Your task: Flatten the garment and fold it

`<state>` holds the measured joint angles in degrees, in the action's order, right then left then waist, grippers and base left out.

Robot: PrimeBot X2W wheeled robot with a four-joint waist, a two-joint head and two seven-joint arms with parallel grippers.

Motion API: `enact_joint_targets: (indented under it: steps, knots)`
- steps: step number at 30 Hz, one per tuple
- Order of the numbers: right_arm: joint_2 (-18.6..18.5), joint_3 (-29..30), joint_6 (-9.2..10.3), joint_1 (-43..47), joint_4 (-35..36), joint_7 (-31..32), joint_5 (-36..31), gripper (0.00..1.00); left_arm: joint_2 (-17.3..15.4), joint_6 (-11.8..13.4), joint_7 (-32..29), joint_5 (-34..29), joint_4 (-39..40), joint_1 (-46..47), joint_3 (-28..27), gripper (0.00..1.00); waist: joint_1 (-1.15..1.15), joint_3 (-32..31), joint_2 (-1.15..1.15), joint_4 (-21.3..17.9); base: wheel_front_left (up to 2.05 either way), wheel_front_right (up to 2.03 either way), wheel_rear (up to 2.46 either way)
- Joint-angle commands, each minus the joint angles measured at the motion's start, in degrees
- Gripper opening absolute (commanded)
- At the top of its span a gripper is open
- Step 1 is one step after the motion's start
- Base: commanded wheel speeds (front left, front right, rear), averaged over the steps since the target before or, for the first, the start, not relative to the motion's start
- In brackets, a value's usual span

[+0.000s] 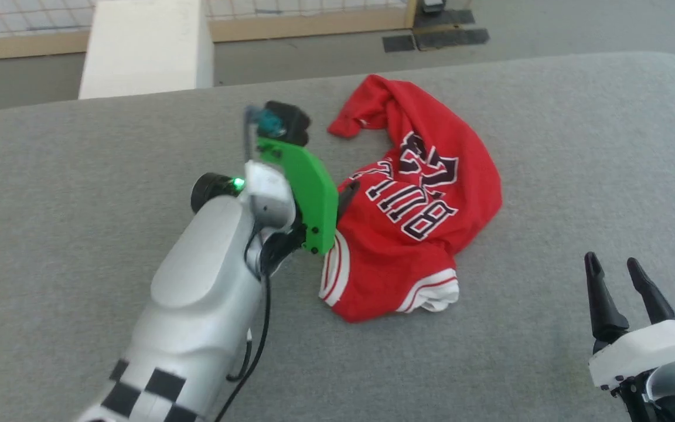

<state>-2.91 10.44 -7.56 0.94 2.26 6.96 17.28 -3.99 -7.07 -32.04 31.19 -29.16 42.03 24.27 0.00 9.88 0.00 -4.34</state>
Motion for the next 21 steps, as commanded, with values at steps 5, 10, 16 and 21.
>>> enact_joint_targets:
  steps: [5, 10, 16, 21]
  knots:
    - [0.02, -0.81, 0.08, -1.47, -0.81, -1.93, 1.55, 1.0, -1.75, 0.38, -11.98, -1.62, -4.91, 6.12, 3.91, 1.0, 0.0, 5.17, 0.0, -5.2, 0.0, 0.0, 0.0]
    - [0.02, -0.54, 0.08, -1.97, -1.44, -3.19, 1.77, 1.0, -2.6, 1.2, -15.18, -2.31, -6.66, 6.86, 5.07, 1.0, 0.0, 6.08, 0.0, -6.06, 0.0, 0.0, 0.0]
    - [0.03, 0.81, 0.08, -1.94, -1.8, -3.47, 0.95, 1.0, -1.6, 0.53, -13.04, 0.41, -5.43, 6.44, 4.74, 0.0, 0.0, 5.56, 0.0, -4.02, 0.0, 0.0, 0.0]
    - [0.03, 1.18, 0.08, -1.65, -2.0, -2.69, 0.04, 1.0, -1.34, 0.98, -6.58, 2.99, -2.79, 7.57, 1.06, 0.0, 0.0, 3.42, 0.0, 0.32, 0.0, 0.0, 0.0]
